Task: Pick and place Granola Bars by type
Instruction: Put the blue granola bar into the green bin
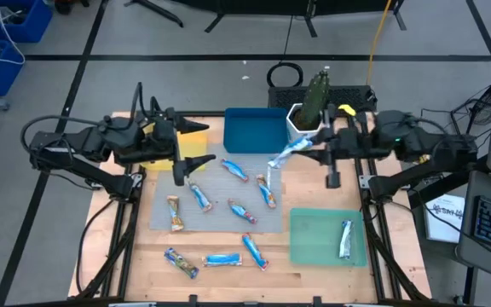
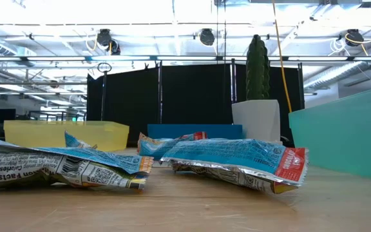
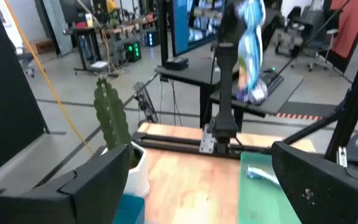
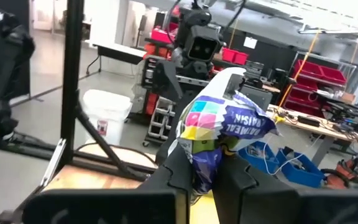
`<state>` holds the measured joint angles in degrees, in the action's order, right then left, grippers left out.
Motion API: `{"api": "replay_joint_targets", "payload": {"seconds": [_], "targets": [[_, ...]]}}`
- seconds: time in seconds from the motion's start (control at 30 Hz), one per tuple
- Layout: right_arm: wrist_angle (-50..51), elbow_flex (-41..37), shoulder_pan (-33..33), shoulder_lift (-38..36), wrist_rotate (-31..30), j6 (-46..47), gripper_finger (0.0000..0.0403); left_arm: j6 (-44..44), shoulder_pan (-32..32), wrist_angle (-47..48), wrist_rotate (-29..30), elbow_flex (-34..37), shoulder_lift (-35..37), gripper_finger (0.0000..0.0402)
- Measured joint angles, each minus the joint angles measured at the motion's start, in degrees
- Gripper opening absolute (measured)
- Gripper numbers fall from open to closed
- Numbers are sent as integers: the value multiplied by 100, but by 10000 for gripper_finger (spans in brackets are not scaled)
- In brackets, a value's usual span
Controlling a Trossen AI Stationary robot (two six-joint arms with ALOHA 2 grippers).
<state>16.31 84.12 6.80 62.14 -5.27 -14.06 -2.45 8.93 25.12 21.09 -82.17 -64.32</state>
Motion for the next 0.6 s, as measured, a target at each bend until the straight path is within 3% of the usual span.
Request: {"api": "replay_joint_targets", "payload": {"seconds": [0.27,0.6], "targets": [[702,0,201,-605,110,-88,22,-272,0,79,2,0,-4,390],[1430,0,1096,-896,98,-382,19,-454,0,81,300,0,-4,390]]}}
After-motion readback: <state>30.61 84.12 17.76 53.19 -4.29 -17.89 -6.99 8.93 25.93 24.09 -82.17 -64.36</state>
